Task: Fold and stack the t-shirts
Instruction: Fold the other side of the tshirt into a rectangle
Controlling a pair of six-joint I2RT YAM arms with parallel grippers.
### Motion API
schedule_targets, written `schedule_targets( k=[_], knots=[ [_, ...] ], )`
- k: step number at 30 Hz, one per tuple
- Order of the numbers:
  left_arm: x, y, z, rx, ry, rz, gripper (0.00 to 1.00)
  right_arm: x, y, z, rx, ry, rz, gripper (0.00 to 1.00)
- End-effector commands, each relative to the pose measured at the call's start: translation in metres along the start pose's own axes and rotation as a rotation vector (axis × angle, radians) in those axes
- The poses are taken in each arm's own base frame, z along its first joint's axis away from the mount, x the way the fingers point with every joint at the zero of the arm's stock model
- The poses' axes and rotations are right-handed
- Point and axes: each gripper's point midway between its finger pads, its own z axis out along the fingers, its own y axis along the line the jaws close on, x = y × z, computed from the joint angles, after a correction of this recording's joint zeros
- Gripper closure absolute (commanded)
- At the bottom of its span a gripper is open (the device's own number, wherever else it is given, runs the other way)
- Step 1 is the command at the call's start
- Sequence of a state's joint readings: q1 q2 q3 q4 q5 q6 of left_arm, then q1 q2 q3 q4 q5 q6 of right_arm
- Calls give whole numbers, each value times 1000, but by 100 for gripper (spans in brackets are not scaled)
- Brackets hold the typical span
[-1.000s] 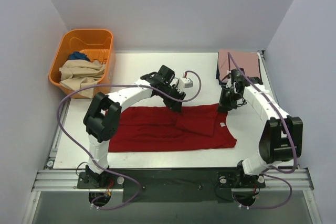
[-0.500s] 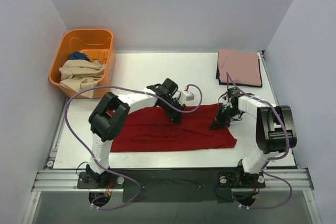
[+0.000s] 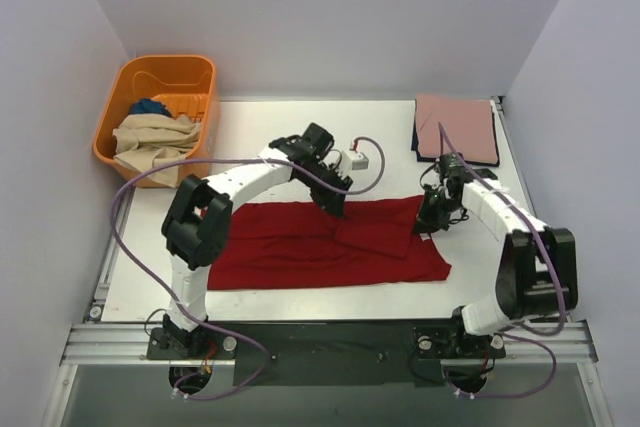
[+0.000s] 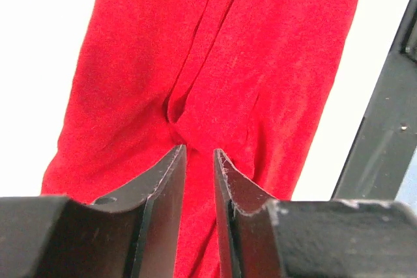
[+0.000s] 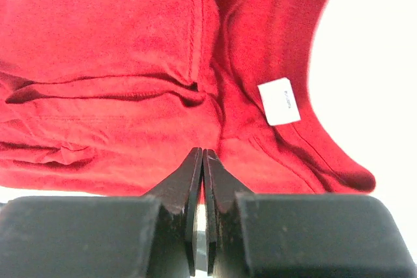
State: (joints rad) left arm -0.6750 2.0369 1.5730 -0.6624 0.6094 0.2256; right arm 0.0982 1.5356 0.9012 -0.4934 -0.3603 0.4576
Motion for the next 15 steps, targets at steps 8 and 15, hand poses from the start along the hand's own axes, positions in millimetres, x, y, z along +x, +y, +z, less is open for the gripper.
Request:
schedule_targets(
  k=[8,15],
  knots=[
    [89,118,-157,-475,94,-81,74,67,-58,-17,218,38,129,100],
    [172,171,-185,-673,258,-86,74,61,-69,17,239,63,189,100]
  ],
)
